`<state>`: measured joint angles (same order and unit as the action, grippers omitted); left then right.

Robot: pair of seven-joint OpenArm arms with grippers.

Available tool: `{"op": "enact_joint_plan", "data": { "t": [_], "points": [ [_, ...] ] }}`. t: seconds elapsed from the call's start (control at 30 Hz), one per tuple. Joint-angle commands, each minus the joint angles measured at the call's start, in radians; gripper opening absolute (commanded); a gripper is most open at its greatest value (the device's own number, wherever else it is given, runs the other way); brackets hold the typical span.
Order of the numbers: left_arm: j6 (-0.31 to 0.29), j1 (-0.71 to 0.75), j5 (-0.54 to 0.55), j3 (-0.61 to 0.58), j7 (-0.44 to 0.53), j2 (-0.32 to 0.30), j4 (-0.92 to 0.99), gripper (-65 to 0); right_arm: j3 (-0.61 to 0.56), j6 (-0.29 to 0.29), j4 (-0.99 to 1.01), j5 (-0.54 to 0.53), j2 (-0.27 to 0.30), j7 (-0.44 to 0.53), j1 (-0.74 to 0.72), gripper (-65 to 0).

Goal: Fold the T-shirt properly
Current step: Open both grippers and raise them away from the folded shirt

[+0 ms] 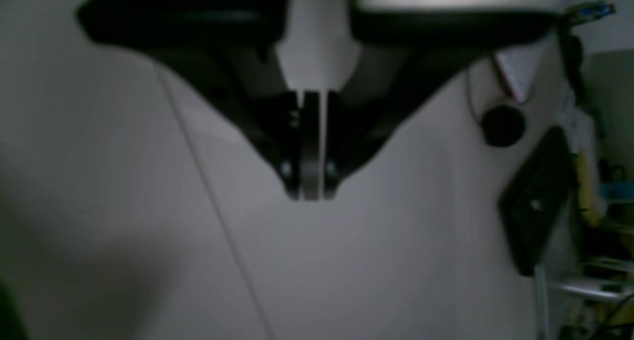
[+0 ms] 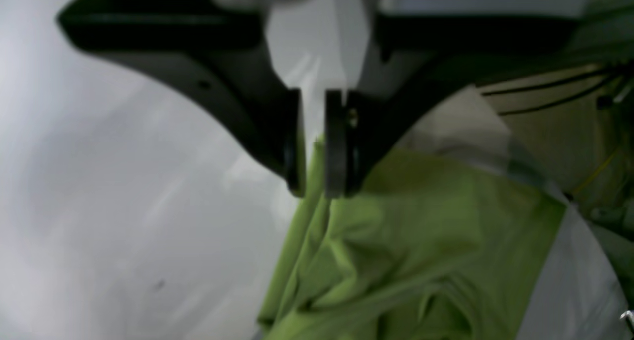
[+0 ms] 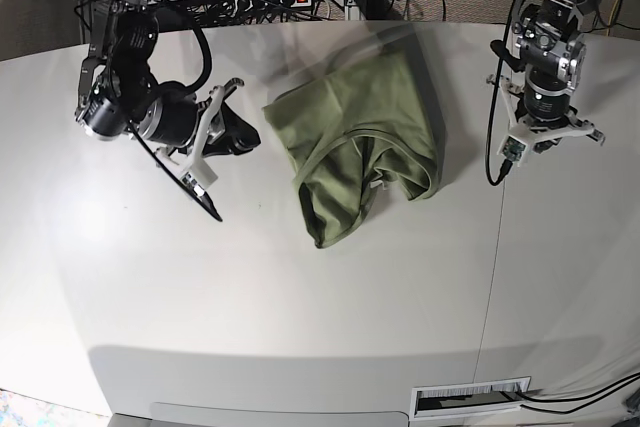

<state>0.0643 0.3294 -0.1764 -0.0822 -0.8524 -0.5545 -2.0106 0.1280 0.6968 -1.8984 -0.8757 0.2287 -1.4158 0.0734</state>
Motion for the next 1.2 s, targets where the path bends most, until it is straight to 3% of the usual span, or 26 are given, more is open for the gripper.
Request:
{"op": "enact_joint_plan", "data": {
  "t": [0.0, 0.17, 0.33, 0.53, 0.67, 0.73, 0.87, 1.03, 1.17],
  "points": [
    [0.018, -0.005, 0.007, 0.007, 0.014, -0.013, -0.017, -65.0, 0.003, 0.001, -0.019, -0.017, 0.013, 0.020, -0.006, -64.1],
    [0.017, -0.005, 0.213, 0.007, 0.014, -0.013, -0.017, -64.0, 0.003, 0.001, -0.019, 0.116, 0.016, 0.035, 0.026, -65.0],
    [0.011, -0.005, 0.407, 0.007, 0.010, -0.011, -0.017, -64.0, 0.002, 0.001, -0.018, 0.134, 0.015, 0.061, 0.072, -65.0],
    [-0.161, 0.002, 0.682, 0.007, -0.031, -0.010, -0.023, -64.0, -0.011, 0.001, -0.018, 0.146, 0.015, 0.117, 0.087, -65.0],
    [-0.301, 0.040, 0.848, 0.007, -0.057, -0.010, -0.048, -64.0, -0.119, 0.001, -0.018, 0.288, 0.015, 0.174, 0.087, -65.0],
    [-0.337, 0.067, 0.882, 0.007, -0.057, -0.010, -0.065, -64.0, -0.187, 0.001, -0.018, 0.380, 0.015, 0.223, 0.087, -65.0],
    [-0.354, 0.111, 0.893, 0.007, -0.057, -0.010, -0.083, -64.0, -0.278, 0.001, -0.018, 0.498, 0.015, 0.279, 0.087, -65.0],
    [-0.456, 0.159, 1.008, 0.007, -0.056, -0.006, -0.095, -64.0, -0.292, 0.001, -0.018, 0.510, 0.015, 0.288, 0.087, -65.0],
    [-0.466, 0.163, 1.007, 0.007, -0.046, 0.021, -0.095, -64.0, -0.293, 0.001, -0.018, 0.507, 0.014, 0.339, 0.087, -65.0]
  ]
}}
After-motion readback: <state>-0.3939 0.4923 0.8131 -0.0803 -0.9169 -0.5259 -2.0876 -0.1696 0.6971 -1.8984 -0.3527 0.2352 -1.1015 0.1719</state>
